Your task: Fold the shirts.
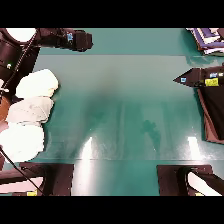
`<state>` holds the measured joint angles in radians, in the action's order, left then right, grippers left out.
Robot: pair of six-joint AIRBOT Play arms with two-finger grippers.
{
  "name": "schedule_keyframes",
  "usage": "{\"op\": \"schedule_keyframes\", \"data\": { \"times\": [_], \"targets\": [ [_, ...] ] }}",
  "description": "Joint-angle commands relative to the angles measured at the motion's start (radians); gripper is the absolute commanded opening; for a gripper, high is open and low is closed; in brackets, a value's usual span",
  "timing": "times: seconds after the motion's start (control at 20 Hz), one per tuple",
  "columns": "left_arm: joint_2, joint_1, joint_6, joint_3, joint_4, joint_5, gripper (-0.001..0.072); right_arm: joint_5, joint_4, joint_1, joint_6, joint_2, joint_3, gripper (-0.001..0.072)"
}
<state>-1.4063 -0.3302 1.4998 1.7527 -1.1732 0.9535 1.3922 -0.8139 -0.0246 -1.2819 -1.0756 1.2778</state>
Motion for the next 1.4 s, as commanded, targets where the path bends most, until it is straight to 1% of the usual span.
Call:
{"op": "schedule_keyframes", "data": {
  "times": [0.0, 0.7, 0.75, 0.8, 0.85, 0.9, 0.95, 1.0, 1.05, 1.15, 1.25, 1.3, 1.35],
  "targets": [
    [0.0, 0.0, 0.0, 0.0, 0.0, -0.003, 0.0028, -0.005, 0.001, -0.004, 0.0, 0.0, 0.001, 0.0017],
    [0.0, 0.0, 0.003, 0.0, 0.003, -0.004, 0.0029, -0.002, 0.001, -0.005, 0.0, 0.0, 0.001, 0.0017],
    [-0.001, 0.0, -0.018, 0.0, -0.011, -0.022, 0.0028, -0.002, 0.001, -0.004, 0.0, 0.0, 0.001, 0.0016],
    [-0.002, 0.004, -0.019, 0.0, -0.052, -0.035, 0.006, -0.002, 0.001, -0.005, 0.0, 0.0, 0.001, 0.0016],
    [-0.003, 0.008, -0.005, 0.0, -0.153, -0.034, 0.0327, -0.002, 0.001, -0.005, 0.0, 0.0, 0.001, 0.0017],
    [-0.005, 0.014, 0.045, 0.0, -0.277, -0.015, 0.0458, -0.003, 0.002, -0.005, 0.0, 0.0, 0.001, 0.0016],
    [-0.013, 0.034, 0.103, 0.0, -0.406, 0.025, 0.0457, -0.004, 0.002, -0.005, 0.0, 0.0, 0.001, 0.0017],
    [-0.026, 0.063, 0.142, 0.0, -0.498, 0.076, 0.0457, -0.004, 0.002, -0.005, 0.0, 0.0, 0.001, 0.0017],
    [-0.045, 0.106, 0.167, -0.004, -0.557, 0.13, 0.0458, -0.005, 0.002, -0.005, 0.0, 0.0, 0.001, 0.0017],
    [-0.082, 0.201, 0.169, -0.053, -0.578, 0.193, 0.0458, -0.005, 0.002, -0.005, 0.0, 0.0, 0.001, 0.0017],
    [-0.117, 0.285, 0.169, -0.142, -0.578, 0.191, 0.0467, -0.006, 0.002, -0.005, 0.0, 0.0, 0.001, 0.0017],
    [-0.136, 0.322, 0.169, -0.193, -0.578, 0.167, 0.0631, -0.006, 0.002, -0.005, 0.0, 0.0, 0.001, 0.0017],
    [-0.15, 0.354, 0.175, -0.235, -0.578, 0.143, 0.072, -0.006, 0.002, -0.005, 0.0, 0.0, 0.001, 0.0017]
  ]
}}
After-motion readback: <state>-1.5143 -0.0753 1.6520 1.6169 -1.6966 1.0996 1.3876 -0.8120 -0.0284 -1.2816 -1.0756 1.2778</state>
